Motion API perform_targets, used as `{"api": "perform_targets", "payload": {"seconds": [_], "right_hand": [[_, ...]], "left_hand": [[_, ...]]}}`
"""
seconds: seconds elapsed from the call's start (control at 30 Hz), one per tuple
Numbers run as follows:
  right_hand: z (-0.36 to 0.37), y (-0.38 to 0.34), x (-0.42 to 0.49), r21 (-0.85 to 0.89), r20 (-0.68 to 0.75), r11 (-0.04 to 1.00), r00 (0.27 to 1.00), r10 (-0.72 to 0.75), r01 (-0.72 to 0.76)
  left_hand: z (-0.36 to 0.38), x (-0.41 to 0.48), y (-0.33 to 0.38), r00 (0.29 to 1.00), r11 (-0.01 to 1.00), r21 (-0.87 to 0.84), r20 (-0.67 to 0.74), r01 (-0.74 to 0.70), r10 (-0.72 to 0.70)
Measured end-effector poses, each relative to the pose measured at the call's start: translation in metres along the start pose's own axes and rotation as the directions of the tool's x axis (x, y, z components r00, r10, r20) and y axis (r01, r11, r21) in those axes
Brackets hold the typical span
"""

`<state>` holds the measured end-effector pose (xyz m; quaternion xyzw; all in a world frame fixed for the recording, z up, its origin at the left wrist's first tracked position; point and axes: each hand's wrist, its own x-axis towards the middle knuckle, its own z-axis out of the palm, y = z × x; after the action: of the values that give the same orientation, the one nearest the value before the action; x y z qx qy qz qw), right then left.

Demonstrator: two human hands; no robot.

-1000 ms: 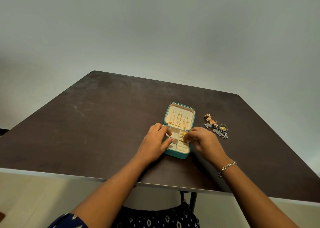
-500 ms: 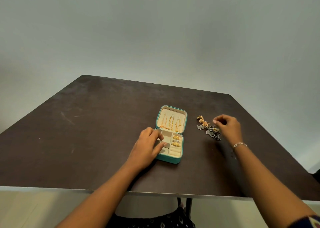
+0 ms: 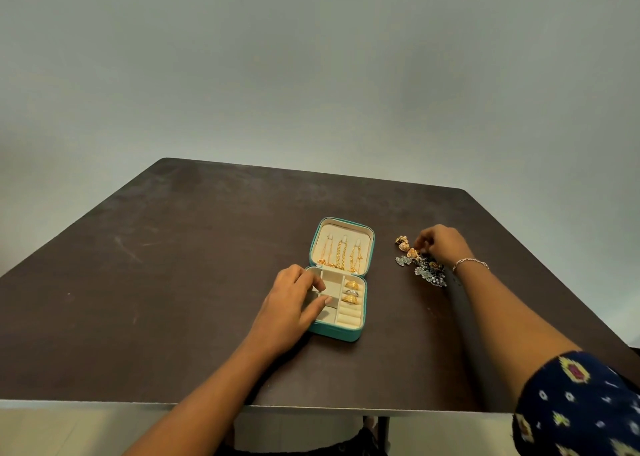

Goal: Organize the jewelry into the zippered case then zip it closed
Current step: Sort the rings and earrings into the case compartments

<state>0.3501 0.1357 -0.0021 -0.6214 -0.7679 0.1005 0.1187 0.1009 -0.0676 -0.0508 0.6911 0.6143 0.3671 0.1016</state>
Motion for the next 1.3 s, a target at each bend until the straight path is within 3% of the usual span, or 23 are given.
{"api": "perform_targets", "payload": {"seconds": [0.47,0.67,0.77,0.87,0.97,1.07,1.3], "right_hand": [[-0.001,0.000,-0.004,-0.075,0.047,0.996,0.998,-0.044,0.047],[-0.011,-0.004,-0.024,0.347,-0.187,0.934,0.982,-0.022,0.087],[-0.014,-0.021,-0.048,0.496,-0.145,0.852,0.983,-0.111,0.169],[-0.012,-0.045,-0.074,0.563,-0.042,0.784,0.956,-0.291,0.263],[-0.008,-0.072,-0.095,0.495,0.091,0.786,0.878,-0.470,0.370],[-0.005,-0.095,-0.107,0.443,0.133,0.766,0.811,-0.569,0.465],[0.009,-0.117,-0.123,0.360,0.145,0.745,0.755,-0.639,0.562]], "left_hand": [[0.001,0.000,-0.001,1.000,1.000,0.003,-0.003,-0.005,0.005],[0.000,-0.001,0.000,1.000,1.000,-0.011,-0.020,-0.016,0.016],[0.000,-0.001,0.000,0.999,1.000,-0.018,-0.027,-0.023,0.022],[0.000,-0.002,0.001,0.999,0.999,-0.024,-0.034,-0.026,0.025],[-0.001,-0.002,0.000,0.999,1.000,-0.015,-0.033,-0.025,0.024],[-0.002,-0.003,0.001,0.999,0.999,-0.022,-0.037,-0.026,0.025],[-0.003,-0.004,0.001,0.998,0.999,-0.035,-0.045,-0.035,0.033]]}}
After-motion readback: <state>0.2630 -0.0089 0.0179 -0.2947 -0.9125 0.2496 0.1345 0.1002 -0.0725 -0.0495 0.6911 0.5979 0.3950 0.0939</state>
